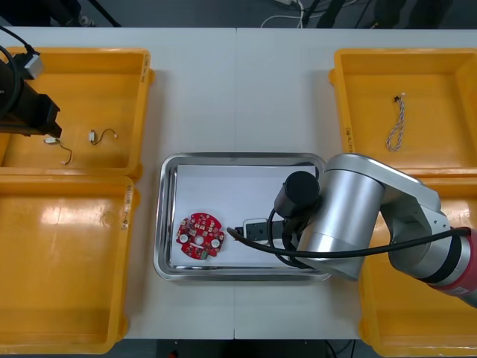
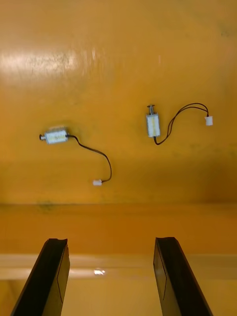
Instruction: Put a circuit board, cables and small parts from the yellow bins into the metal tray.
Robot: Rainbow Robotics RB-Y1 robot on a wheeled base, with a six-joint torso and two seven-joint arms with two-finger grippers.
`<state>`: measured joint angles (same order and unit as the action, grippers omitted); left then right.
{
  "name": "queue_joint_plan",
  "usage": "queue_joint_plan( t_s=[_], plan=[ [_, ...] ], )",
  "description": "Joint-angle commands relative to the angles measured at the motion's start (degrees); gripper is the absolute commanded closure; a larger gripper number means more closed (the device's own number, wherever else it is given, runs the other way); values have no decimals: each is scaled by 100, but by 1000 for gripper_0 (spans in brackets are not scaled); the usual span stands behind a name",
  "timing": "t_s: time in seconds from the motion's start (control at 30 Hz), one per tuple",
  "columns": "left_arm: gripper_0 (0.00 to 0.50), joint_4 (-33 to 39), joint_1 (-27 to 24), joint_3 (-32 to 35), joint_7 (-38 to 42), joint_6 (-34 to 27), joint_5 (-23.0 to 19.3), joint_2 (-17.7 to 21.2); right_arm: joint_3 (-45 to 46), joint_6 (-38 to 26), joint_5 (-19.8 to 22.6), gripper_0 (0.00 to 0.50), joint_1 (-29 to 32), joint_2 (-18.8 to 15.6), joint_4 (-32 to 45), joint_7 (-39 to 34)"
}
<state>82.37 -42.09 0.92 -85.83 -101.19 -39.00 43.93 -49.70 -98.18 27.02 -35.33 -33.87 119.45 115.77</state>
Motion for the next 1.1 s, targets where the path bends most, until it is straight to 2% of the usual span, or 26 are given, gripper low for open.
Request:
queue_joint_plan(
  t_s=[0.03, 0.3, 0.57, 0.6, 0.63, 0.67, 0.7, 0.77, 0.8, 0.9, 1.1],
  plan=[
    [0, -142, -282, 172, -302, 354, 112, 283, -189, 115, -118, 500, 53, 223, -159, 174],
    [0, -397, -282, 172, -504, 846, 209, 283, -233, 115, -312, 500, 79, 487, -370, 182],
    [0, -968, -282, 172, -1111, 1514, 218, 274, -233, 123, -356, 489, 79, 496, -370, 200],
    [0, -1083, -282, 172, -1190, 1602, 218, 274, -233, 123, -356, 418, 79, 496, -370, 200],
    [0, -1127, -291, 172, -1225, 1646, 218, 274, -233, 123, -373, 389, 79, 496, -370, 200],
    [0, -1215, -282, 172, -1269, 1734, 218, 274, -233, 115, -382, 287, 79, 496, -370, 200],
    [0, -1302, -282, 172, -1304, 1804, 218, 265, -233, 115, -391, 225, 79, 504, -370, 200],
    [0, -1364, -282, 146, -1339, 1892, 227, 265, -224, 123, -426, 161, 70, 504, -361, 200],
    [0, -1373, -282, 84, -1348, 1954, 253, 265, -233, 123, -444, 107, 79, 504, -361, 200],
    [0, -1452, -291, -74, -1322, 2103, 271, 265, -233, 115, -452, 0, 53, 504, -361, 182],
    [0, -1742, -282, -285, -1357, 2586, 227, 265, -162, 88, -452, 0, 35, 504, -343, 165]
  ],
)
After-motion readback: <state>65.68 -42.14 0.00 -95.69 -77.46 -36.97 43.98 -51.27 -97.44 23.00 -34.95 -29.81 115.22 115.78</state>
